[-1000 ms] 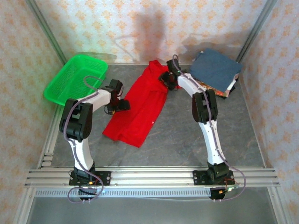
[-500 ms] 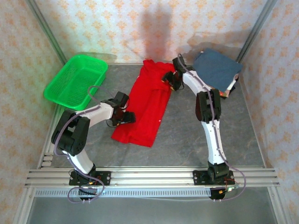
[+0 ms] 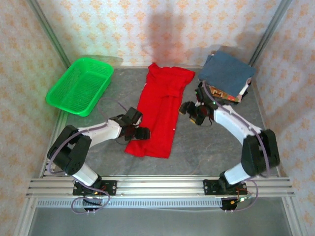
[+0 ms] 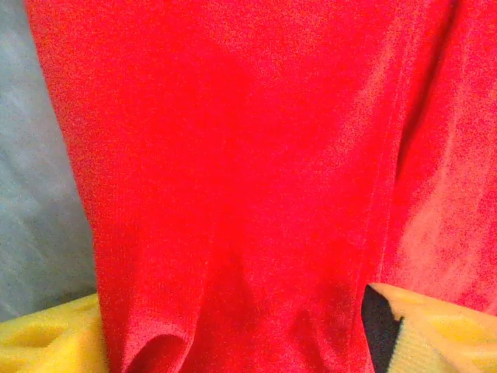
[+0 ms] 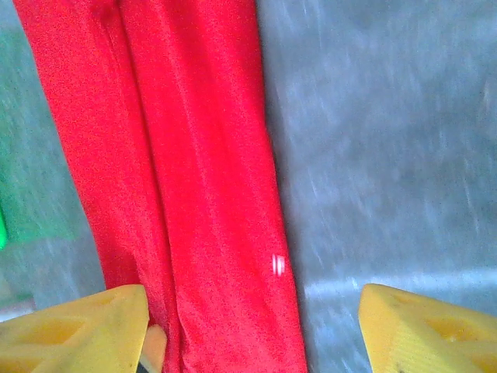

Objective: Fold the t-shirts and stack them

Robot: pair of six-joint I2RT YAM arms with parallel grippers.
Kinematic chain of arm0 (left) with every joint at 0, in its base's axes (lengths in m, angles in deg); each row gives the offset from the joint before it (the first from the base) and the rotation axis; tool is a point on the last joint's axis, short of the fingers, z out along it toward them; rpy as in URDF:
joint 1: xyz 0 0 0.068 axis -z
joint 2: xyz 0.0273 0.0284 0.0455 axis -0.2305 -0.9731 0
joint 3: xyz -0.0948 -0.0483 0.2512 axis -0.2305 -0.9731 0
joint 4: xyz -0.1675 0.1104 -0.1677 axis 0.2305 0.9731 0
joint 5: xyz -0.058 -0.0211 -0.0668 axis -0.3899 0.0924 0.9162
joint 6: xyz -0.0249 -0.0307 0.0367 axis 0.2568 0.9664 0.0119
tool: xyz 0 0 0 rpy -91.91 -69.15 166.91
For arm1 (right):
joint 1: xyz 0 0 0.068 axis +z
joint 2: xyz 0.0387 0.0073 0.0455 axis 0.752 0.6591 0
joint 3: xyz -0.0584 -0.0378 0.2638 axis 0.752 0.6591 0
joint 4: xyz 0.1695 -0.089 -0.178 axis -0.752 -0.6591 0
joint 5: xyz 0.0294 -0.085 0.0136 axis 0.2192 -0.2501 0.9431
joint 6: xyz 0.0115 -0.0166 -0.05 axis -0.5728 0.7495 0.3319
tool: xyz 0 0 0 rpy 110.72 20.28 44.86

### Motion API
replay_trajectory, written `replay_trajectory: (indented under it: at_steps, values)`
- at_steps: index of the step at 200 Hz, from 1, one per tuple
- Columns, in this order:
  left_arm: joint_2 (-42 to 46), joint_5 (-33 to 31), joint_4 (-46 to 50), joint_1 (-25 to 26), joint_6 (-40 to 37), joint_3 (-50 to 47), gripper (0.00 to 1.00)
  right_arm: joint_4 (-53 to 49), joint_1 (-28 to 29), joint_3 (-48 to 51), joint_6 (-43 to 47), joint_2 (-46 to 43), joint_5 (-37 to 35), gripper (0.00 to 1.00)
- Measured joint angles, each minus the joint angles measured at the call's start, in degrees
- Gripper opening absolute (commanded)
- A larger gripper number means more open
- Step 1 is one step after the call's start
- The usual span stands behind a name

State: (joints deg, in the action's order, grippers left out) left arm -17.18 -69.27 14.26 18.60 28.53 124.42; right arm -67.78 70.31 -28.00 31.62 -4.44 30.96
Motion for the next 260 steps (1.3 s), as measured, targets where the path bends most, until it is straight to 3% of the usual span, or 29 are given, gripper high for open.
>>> replay_trajectory:
  at_steps: [35,58,96,132,214,260]
  values:
    - [3.2,1.9,-1.8,11.5,8.5,-2.9,0.8,4.5,7.7,16.4,-5.8,-8.5,1.9,0.72]
    - [6.7,2.7,-0.2,16.8,13.9,-5.0,0.86,6.1,11.7,24.8,-10.1,-16.0,2.3,0.72]
    - [24.4,1.6,11.4,18.3,24.7,-14.6,0.91,6.4,13.0,32.2,-14.3,-30.0,2.2,0.72]
    - [36.3,-0.2,10.8,18.3,33.6,-21.9,0.88,7.6,13.0,35.0,-15.8,-33.8,2.4,0.69]
    - [25.1,0.5,-2.1,18.4,36.3,-18.8,0.78,15.0,13.0,36.1,-16.5,-26.5,6.1,0.63]
    - [23.2,0.5,-9.0,18.4,37.9,-19.3,0.66,16.6,13.2,37.4,-16.9,-24.2,7.0,0.62]
